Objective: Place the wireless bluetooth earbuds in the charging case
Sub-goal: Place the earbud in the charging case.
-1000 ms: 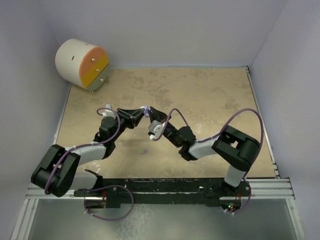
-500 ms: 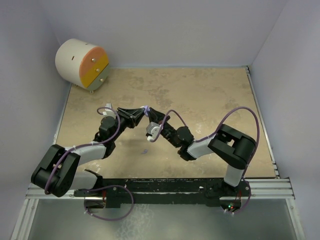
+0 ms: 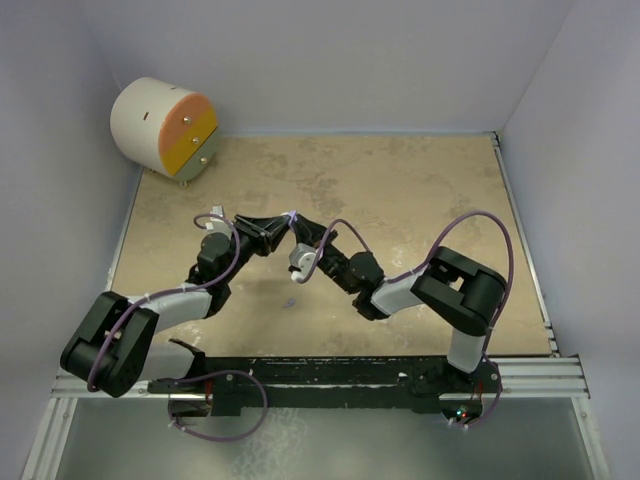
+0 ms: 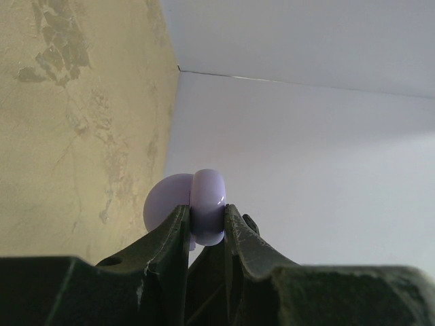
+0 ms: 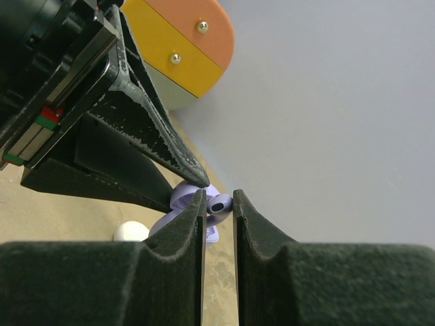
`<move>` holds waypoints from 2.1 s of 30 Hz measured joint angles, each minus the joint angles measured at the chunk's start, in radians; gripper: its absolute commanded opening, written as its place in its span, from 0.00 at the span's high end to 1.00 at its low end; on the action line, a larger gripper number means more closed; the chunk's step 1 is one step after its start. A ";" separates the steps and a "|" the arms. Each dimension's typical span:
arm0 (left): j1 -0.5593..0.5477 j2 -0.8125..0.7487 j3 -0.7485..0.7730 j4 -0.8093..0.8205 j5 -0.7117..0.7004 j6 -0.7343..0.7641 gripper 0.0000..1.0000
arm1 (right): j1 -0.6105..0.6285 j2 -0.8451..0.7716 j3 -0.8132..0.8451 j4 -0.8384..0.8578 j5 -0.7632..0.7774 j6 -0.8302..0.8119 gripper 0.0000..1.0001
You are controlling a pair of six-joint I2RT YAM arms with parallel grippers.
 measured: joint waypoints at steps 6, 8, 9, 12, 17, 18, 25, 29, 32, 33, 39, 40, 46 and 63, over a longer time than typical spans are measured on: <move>0.000 -0.006 0.000 -0.006 0.001 0.002 1.00 | 0.000 0.016 0.002 0.003 0.002 -0.006 1.00; 0.000 -0.008 0.000 -0.007 0.000 0.003 1.00 | 0.000 0.016 0.002 0.003 0.005 -0.009 1.00; 0.000 -0.009 0.000 -0.008 0.000 0.003 1.00 | 0.000 0.016 0.002 0.003 0.008 -0.010 1.00; 0.000 -0.014 0.000 -0.013 0.000 0.004 1.00 | 0.000 0.016 0.002 0.002 0.019 -0.014 1.00; 0.000 -0.017 0.000 -0.014 0.000 0.006 1.00 | 0.000 0.016 0.002 0.002 0.027 -0.021 1.00; 0.000 -0.018 0.000 -0.015 0.000 0.006 1.00 | 0.000 0.016 0.002 0.003 0.026 -0.021 1.00; 0.000 -0.020 0.000 -0.023 0.000 0.006 1.00 | 0.000 0.016 0.002 0.003 0.032 -0.023 1.00; 0.000 -0.020 0.011 -0.029 0.000 0.006 1.00 | 0.000 0.016 0.002 0.005 0.038 -0.021 1.00; 0.000 -0.020 0.015 -0.030 0.000 0.006 1.00 | 0.000 0.016 0.002 0.010 0.047 -0.016 1.00; 0.000 -0.020 0.015 -0.030 0.000 0.006 1.00 | 0.000 0.016 0.002 0.010 0.048 -0.016 1.00; 0.000 -0.020 0.015 -0.034 0.000 0.006 1.00 | 0.000 0.016 0.003 0.010 0.052 0.010 1.00; 0.000 -0.020 0.015 -0.035 0.000 0.006 1.00 | 0.000 0.016 0.002 0.010 0.052 0.015 1.00; 0.000 -0.020 0.022 -0.046 -0.001 0.006 1.00 | 0.000 0.014 0.002 0.010 0.052 0.046 0.97; 0.000 -0.020 0.034 -0.052 -0.001 0.006 1.00 | -0.001 0.000 0.002 0.008 0.052 0.098 0.81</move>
